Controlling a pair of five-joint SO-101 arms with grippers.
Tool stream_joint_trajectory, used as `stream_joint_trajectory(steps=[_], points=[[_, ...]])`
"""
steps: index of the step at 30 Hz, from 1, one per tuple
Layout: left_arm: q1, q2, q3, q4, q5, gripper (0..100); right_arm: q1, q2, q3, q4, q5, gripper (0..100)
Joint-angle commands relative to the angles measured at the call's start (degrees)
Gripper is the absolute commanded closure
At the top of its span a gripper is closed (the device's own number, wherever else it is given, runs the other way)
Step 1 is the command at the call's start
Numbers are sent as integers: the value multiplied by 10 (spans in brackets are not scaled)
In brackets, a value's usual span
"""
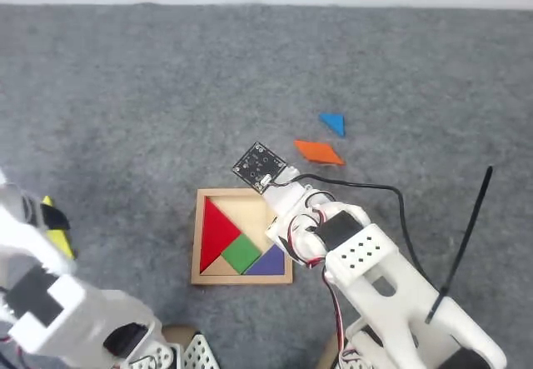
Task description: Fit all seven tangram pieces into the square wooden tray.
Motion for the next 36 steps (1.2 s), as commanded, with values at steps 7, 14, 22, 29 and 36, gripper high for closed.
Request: stream_joint_trajectory(steps=[7, 14, 22, 29, 36], points=[[-35, 132, -178, 77, -74, 719, 5, -5, -6, -7, 6, 989], [-52, 181, -224, 91, -100, 650, 5, -5, -6, -7, 6, 989], [-55, 183, -217, 73, -98, 650, 5, -3, -6, -7, 6, 989], [-51, 182, -153, 14, -76, 651, 5, -2, -6, -7, 6, 989], [-51, 182, -141, -19, -19, 651, 6, -2, -6, -7, 6, 989]])
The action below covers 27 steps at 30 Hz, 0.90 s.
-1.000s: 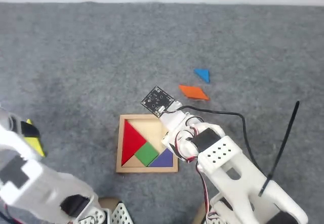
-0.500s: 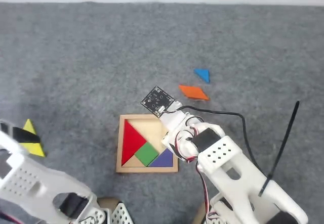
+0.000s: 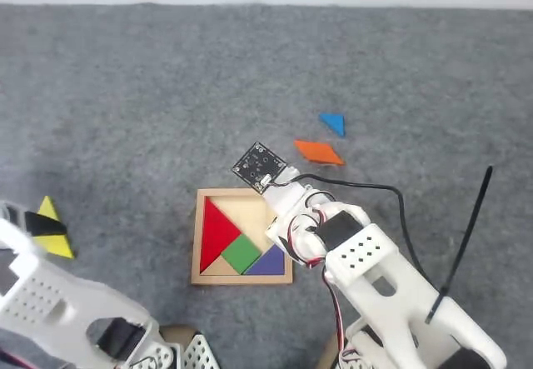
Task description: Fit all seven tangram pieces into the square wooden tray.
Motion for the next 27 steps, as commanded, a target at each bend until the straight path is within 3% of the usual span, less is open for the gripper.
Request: stream_joint_trajectory(steps=[1, 27], points=[[1, -8, -4, -11, 34, 651, 6, -2, -6, -7, 6, 989], [19, 54, 6, -55, 84, 667, 7, -4, -6, -7, 7, 989]])
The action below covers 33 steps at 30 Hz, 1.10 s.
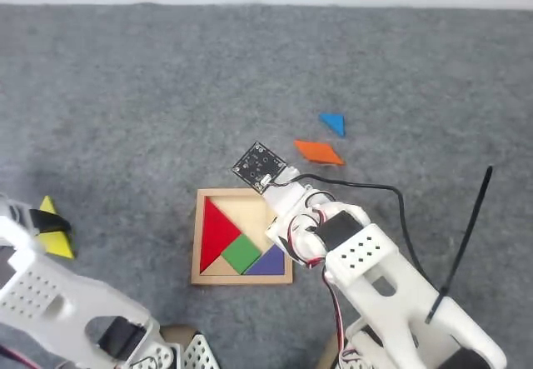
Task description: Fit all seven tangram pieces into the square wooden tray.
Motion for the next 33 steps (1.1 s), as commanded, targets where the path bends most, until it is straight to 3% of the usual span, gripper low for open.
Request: stream_joint_trajectory(steps=[1, 13, 21, 33], points=[[8, 6, -4, -18, 5, 682, 7, -4, -6, -7, 7, 989], [9, 4, -4, -28, 1, 712, 6, -4, -5, -7, 7, 989], [5, 3, -6, -29, -68, 750, 6, -4, -5, -7, 7, 989], [18, 10, -62, -9, -170, 665, 6, -3, -5, -7, 7, 989]])
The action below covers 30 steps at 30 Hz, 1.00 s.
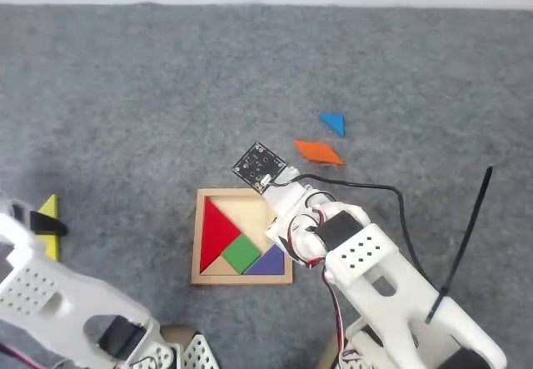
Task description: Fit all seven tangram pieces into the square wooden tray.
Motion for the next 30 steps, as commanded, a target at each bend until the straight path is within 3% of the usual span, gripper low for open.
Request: stream_joint_trajectory(steps=[1, 17, 24, 30], points=[[18, -1, -24, -14, -27, 665, 6, -3, -5, -7, 7, 989], [40, 0, -10, -18, -59, 667, 6, -3, -5, -7, 7, 989], [40, -1, 22, -45, -59, 760, 6, -4, -5, -7, 7, 989], [37, -1, 24, -40, -60, 777, 6, -5, -5, -7, 7, 989]])
